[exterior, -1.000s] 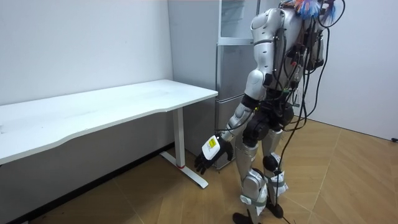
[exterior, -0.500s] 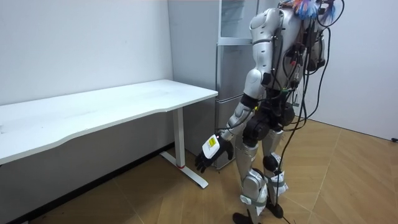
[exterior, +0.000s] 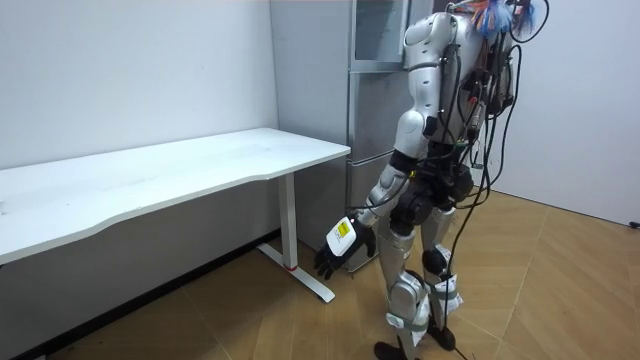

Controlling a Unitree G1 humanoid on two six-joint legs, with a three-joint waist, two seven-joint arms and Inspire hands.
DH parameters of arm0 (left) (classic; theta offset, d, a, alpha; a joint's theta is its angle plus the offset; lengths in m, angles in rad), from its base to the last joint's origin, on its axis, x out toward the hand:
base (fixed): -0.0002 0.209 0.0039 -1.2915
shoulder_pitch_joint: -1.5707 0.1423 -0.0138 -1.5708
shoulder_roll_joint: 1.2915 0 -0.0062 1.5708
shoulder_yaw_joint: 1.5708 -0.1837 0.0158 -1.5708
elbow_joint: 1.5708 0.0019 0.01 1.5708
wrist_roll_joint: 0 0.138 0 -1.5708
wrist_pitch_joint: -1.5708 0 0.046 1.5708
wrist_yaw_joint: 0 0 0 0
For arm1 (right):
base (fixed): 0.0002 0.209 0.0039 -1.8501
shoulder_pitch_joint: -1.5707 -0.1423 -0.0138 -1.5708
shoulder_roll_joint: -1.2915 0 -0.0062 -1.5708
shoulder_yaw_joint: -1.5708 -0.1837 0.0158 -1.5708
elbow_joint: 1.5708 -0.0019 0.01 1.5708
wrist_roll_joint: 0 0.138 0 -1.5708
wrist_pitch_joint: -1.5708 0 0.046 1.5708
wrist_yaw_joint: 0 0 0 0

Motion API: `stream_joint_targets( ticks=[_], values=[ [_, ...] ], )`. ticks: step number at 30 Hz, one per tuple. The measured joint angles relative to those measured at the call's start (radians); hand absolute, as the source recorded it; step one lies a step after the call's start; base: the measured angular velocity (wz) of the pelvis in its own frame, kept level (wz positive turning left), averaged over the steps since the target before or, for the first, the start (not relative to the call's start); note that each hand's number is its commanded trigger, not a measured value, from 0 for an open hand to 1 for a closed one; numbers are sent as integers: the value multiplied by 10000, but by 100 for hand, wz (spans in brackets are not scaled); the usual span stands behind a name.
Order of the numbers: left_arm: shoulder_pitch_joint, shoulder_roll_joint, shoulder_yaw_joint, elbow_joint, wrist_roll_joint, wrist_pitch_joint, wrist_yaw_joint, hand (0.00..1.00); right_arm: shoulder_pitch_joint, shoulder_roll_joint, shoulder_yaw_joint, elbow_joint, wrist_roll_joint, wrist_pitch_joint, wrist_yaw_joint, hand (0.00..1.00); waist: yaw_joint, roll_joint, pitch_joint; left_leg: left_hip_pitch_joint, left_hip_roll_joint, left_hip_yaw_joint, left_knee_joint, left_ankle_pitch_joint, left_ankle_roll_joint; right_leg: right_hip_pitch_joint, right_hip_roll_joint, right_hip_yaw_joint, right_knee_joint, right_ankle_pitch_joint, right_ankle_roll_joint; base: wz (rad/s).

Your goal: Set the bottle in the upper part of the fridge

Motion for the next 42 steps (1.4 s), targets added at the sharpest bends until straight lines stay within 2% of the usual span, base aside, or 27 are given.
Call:
stream_joint_targets(
  ticks=[1, 5, 8, 12, 15, 17, 20, 30, 36, 42],
  values=[
    [5, 0, -109, 7, 0, 0, 15, 0, -51, 0, 131, -17, -198, 0, 156, 0, 72, 42, -25, 3, 1, 0, 0, 2, -2, 19, 2, 3, 4, -1, -1, 0],
    [-42, -137, -221, 15, 11, -12, 165, 0, -180, 0, 319, -78, -575, 0, 881, 0, 188, 54, -40, 7, -3, -6, 12, 0, -3, 66, -7, -1, -8, -1, -2, 0],
    [14, -143, -329, 16, 10, -6, 180, 0, -188, 0, 389, -175, -575, 0, 1243, 0, 229, 15, -17, 9, -2, -22, 34, -1, -3, 61, -13, -24, -28, -5, -8, 0],
    [98, -144, -367, 17, 11, -1, 189, 0, -216, 1, 440, -720, -557, -84, 1395, 0, 192, 34, -25, 4, 1, -26, 63, -2, -4, 66, -13, -29, -33, -14, -16, 0],
    [113, -138, -374, 16, 18, -1, 197, 0, -759, 1, 435, -1512, -558, -1032, 1477, 0, 151, 80, -46, 66, 17, -50, 107, -6, -9, 243, -4, -126, -238, -1, -30, 5],
    [64, -139, -385, -1, 25, -5, 200, 0, -940, 2, 437, -1678, -559, -1394, 1539, 0, 159, 72, -66, 71, 32, -61, 133, -13, -18, 298, 9, -153, -284, 15, -39, 6],
    [56, -137, -399, -1, 251, -4, 210, 0, -1098, 12, 443, -1694, -546, -1658, 1646, 0, 187, -6, -64, 67, 84, -77, 239, -72, -27, 449, 48, -187, -403, 68, -47, 3],
    [49, -89, -585, 0, 434, 19, 217, 0, -1138, 61, 448, -1575, -458, -1725, 1752, 0, 167, 84, -33, 77, 152, -58, 333, -146, -44, 494, 103, -152, -434, 83, -59, 0],
    [65, -89, -595, -1, 434, 19, 217, 0, -1137, 62, 591, -1576, -223, -1744, 1848, 0, 178, 73, -38, 73, 165, -58, 314, -156, -62, 498, 129, -150, -526, 98, -77, 0],
    [-29, -92, -758, -1, 566, 80, 216, 0, -1135, 67, 770, -1575, -95, -1742, 2422, 0, 185, 24, -55, 53, 167, -104, 278, -170, -83, 591, 155, -172, -602, 118, -67, 1]
  ],
)
